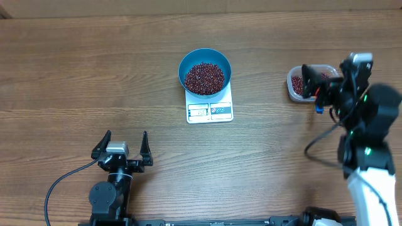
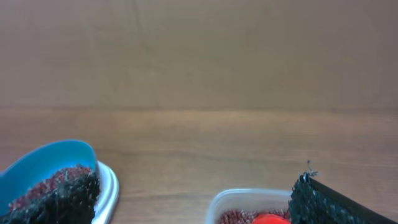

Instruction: Scoop item into bowl and weigh 150g on scale

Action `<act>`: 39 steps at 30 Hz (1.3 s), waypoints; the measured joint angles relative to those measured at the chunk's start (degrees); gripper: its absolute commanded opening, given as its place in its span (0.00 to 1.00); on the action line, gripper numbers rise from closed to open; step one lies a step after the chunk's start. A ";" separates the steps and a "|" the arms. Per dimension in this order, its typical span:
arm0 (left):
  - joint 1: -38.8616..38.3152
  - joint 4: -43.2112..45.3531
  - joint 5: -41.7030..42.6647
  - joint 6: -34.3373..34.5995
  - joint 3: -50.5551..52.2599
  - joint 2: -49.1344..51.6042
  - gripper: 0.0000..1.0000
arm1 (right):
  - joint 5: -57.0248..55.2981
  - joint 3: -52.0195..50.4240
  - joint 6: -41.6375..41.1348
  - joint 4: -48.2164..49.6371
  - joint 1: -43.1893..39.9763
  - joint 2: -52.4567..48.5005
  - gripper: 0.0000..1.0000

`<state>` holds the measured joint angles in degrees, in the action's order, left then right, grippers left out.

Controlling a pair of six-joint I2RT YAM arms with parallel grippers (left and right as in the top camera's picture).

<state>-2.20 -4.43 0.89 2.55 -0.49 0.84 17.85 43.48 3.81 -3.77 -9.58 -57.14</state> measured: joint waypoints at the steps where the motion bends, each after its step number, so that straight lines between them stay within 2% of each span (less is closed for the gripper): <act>1: 0.00 0.02 0.00 0.00 0.00 0.00 0.99 | 0.00 -2.32 -0.17 1.86 0.33 2.19 1.00; 8: 0.02 0.00 0.00 -0.02 0.00 0.00 1.00 | 0.02 -19.34 -0.44 16.90 1.49 16.55 1.00; 15: 0.00 0.02 0.00 0.00 0.00 0.00 1.00 | -0.02 -32.33 -0.59 22.05 1.55 27.58 1.00; 25: 0.00 0.02 0.00 0.00 0.00 0.00 1.00 | -0.02 -41.16 -0.63 21.38 1.75 39.85 1.00; 39: 0.00 0.04 0.00 0.00 0.00 0.00 1.00 | -0.02 -42.42 -0.59 4.07 1.75 48.78 1.00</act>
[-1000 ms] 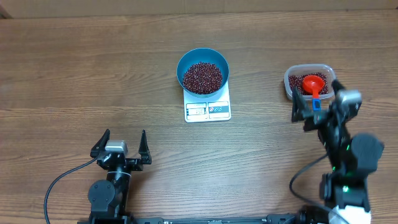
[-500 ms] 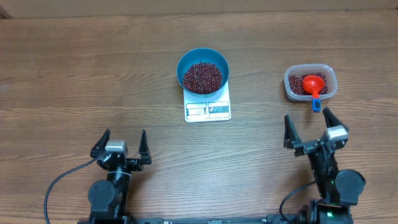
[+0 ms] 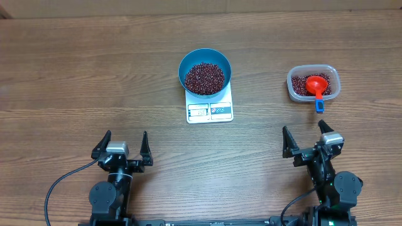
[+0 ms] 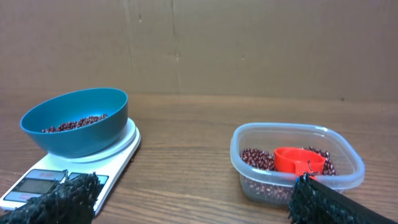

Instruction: Scoop item into bowl and weigh 150g on scale

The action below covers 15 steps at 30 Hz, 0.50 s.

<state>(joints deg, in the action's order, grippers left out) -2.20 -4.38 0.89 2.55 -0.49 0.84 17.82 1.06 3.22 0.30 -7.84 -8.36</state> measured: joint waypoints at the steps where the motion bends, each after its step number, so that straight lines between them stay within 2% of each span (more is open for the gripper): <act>1: 0.00 -0.02 0.00 -0.02 0.00 0.00 1.00 | 0.00 0.00 0.00 -0.74 0.00 0.63 1.00; 5: 0.00 0.00 0.00 0.00 0.00 0.00 1.00 | 0.00 0.00 -0.04 -3.58 0.00 2.99 1.00; 15: 0.00 0.00 0.00 0.00 0.00 0.00 1.00 | -0.04 0.00 0.00 -3.58 0.81 4.52 1.00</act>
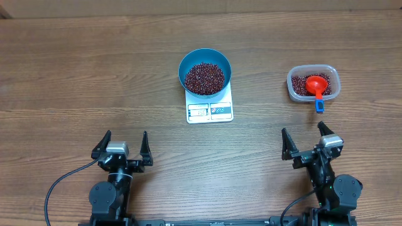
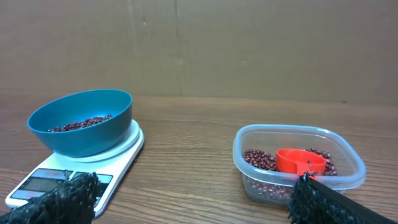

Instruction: Scoop item into bowl and weigh 150g on scale

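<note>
A blue bowl (image 1: 205, 73) holding dark red beans sits on a white scale (image 1: 210, 110) at the table's middle. A clear tub (image 1: 313, 83) of beans stands to the right, with a red scoop (image 1: 316, 85) resting in it, its blue-tipped handle over the near rim. My right gripper (image 1: 310, 145) stands open near the front right, nothing between its fingers; in its wrist view the bowl (image 2: 81, 121), the tub (image 2: 297, 163) and the scoop (image 2: 300, 160) lie ahead. My left gripper (image 1: 120, 145) stands open at the front left.
The wooden table (image 1: 94, 69) stretches out around the scale and tub. A brown cardboard wall (image 2: 249, 43) rises behind the table. Cables trail from both arm bases at the front edge.
My right gripper has shifted very slightly at the front right. The scoop, tub, bowl and left gripper stand as before.
My right gripper was up over the bean tub, hiding the scoop's place. Then it was back at the front right, open, with the scoop left lying in the tub. It stays there now.
</note>
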Action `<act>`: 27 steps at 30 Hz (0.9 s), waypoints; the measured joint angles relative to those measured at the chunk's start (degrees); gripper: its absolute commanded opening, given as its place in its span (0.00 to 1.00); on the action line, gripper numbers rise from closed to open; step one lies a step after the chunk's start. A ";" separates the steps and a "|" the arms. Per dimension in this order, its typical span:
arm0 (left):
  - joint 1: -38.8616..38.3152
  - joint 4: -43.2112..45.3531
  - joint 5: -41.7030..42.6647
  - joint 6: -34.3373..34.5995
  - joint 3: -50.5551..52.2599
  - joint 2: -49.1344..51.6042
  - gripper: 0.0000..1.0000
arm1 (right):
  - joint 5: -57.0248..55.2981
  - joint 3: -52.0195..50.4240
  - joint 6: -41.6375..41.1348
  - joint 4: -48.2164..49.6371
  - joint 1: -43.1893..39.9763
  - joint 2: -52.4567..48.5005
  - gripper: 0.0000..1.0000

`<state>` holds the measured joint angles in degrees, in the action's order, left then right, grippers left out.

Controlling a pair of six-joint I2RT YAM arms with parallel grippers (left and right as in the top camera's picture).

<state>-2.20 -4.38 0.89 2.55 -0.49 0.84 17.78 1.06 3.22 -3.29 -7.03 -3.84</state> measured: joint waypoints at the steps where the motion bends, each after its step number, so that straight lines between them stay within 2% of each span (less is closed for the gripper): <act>1: 0.00 0.00 0.00 -0.02 0.00 0.00 1.00 | 0.00 0.00 -0.02 0.00 0.26 0.00 1.00; 27: 0.00 0.00 0.00 -0.02 0.00 0.00 1.00 | 0.00 0.00 -0.02 -0.20 0.74 3.06 1.00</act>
